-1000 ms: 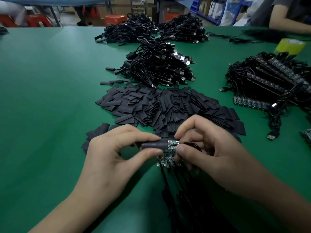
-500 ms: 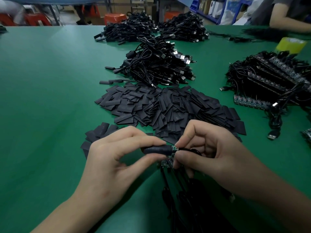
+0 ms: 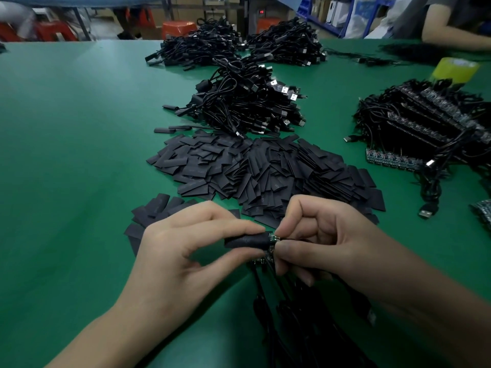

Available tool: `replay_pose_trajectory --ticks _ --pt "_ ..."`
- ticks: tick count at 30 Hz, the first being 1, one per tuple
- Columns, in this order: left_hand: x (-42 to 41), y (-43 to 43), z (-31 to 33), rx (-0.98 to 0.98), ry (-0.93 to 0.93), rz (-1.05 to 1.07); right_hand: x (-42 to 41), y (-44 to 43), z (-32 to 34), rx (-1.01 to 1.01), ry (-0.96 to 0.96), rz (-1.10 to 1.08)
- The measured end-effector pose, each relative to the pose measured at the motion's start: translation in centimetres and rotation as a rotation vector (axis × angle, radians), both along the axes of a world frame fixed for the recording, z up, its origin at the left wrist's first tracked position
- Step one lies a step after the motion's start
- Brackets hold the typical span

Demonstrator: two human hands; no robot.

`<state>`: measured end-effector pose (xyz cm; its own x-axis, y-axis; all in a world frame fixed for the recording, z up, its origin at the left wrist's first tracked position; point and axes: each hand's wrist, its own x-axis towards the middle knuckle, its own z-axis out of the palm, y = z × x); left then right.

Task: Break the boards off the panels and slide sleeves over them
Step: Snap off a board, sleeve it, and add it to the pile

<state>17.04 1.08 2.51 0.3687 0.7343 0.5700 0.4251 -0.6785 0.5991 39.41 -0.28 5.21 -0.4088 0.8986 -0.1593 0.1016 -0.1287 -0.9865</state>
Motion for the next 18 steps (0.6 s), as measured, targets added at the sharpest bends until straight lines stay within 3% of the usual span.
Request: replay_pose_trajectory --ticks 18 --pt "0.35 -0.28 0.05 0.029 0.000 -0.033 -0.42 -0.16 -0.23 -0.015 0.004 0.026"
